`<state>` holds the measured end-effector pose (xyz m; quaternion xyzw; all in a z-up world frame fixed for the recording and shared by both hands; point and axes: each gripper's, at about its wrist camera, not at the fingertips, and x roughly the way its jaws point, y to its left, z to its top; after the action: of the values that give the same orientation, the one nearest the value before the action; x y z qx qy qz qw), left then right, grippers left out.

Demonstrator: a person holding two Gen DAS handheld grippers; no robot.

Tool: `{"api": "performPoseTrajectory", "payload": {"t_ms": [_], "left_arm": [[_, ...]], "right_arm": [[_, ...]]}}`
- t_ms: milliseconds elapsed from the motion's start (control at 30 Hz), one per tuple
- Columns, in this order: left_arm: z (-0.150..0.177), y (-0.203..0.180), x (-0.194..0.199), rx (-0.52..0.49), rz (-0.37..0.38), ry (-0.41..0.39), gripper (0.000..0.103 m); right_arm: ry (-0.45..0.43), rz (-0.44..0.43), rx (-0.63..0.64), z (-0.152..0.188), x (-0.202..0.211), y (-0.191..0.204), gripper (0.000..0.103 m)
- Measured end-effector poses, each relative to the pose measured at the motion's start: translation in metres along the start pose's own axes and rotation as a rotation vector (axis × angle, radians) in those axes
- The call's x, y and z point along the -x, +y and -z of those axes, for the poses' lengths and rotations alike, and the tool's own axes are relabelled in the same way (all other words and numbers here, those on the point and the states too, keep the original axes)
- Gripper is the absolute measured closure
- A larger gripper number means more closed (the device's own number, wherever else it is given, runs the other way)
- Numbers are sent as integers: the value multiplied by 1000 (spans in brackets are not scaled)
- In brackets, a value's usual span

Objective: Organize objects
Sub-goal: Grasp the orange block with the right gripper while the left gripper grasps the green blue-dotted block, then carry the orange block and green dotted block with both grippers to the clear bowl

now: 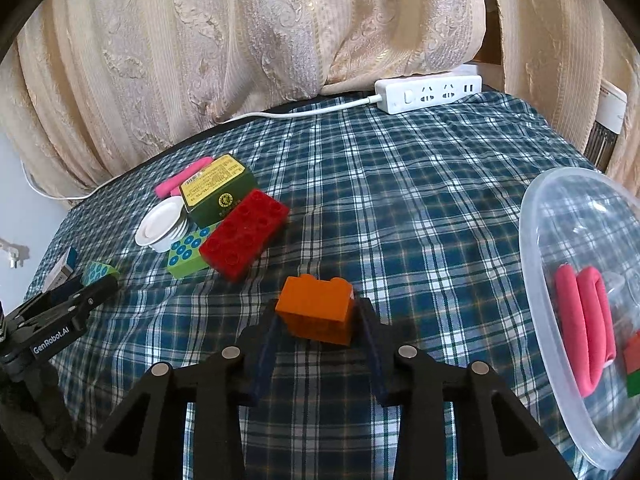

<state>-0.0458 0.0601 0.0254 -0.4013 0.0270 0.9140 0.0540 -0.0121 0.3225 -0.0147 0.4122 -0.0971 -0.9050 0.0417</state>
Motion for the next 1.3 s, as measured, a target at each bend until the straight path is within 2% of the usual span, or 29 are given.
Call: {"api": "performPoseTrajectory", "payload": {"t_ms": [100,733,1300], "left_arm": [[1,-2,1,-6,3,-4,41],[0,-15,11,-29,20,-26,41],[0,-56,31,-100,69,-38,41]], "right_arm": [[-22,5,19,1,5,4,69],[-115,1,31,7,43,2,70],[-206,69,-74,16,90,-51,70]]}}
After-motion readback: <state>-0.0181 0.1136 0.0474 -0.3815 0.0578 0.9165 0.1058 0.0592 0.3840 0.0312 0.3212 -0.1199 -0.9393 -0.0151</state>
